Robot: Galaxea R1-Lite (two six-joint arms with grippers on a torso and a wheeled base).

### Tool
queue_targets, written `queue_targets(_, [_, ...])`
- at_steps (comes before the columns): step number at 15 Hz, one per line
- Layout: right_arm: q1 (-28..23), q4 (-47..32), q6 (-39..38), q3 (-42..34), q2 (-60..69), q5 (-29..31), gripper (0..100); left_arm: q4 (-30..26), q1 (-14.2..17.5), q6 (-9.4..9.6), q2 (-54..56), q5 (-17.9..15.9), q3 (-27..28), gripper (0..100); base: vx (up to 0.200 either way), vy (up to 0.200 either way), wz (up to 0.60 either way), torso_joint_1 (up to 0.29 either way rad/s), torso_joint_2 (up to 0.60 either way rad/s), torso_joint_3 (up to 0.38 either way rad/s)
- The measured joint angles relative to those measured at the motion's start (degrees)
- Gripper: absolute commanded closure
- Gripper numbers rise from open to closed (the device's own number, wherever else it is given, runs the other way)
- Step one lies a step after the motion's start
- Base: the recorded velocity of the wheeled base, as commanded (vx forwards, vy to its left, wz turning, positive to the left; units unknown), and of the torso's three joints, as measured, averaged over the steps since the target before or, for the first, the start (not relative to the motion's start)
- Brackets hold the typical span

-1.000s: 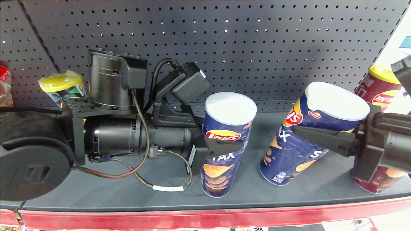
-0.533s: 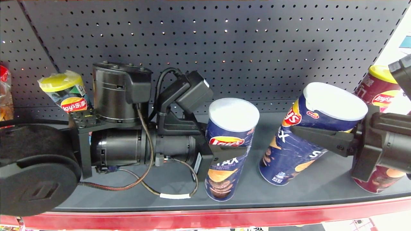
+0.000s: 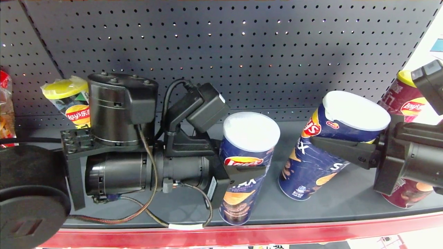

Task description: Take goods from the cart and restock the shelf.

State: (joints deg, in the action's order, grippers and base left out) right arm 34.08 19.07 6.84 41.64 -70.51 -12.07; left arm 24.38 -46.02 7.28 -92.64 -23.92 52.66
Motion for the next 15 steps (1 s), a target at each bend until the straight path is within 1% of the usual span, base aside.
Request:
queue_targets(6, [0.0, -0.1, 0.0, 1.6, -1.9, 0.0, 100, 0.2, -0.1, 0.02, 1.7, 0.8, -2.8, 100, 0.0, 0.0, 0.0, 0.0, 0.0, 0.0])
queue_targets(7, [0.0, 0.0, 0.0, 2.9, -2.7, 0.0, 100, 0.2, -0.1, -0.02, 1.9, 0.8, -3.0, 0, 0.0, 0.0, 0.0, 0.0, 0.0, 0.0])
queue_targets(11, [0.1, 0.0, 0.1, 6.9, -6.8, 0.0, 100, 0.0, -0.1, -0.39, 2.5, 0.8, -3.7, 0, 0.0, 0.0, 0.0, 0.0, 0.0, 0.0])
queue_targets(15, [0.1, 0.5, 0.3, 11.0, -11.4, 0.1, 100, 0.0, 0.2, -0.35, 4.5, 1.2, -7.0, 0, 0.0, 0.0, 0.0, 0.0, 0.0, 0.0])
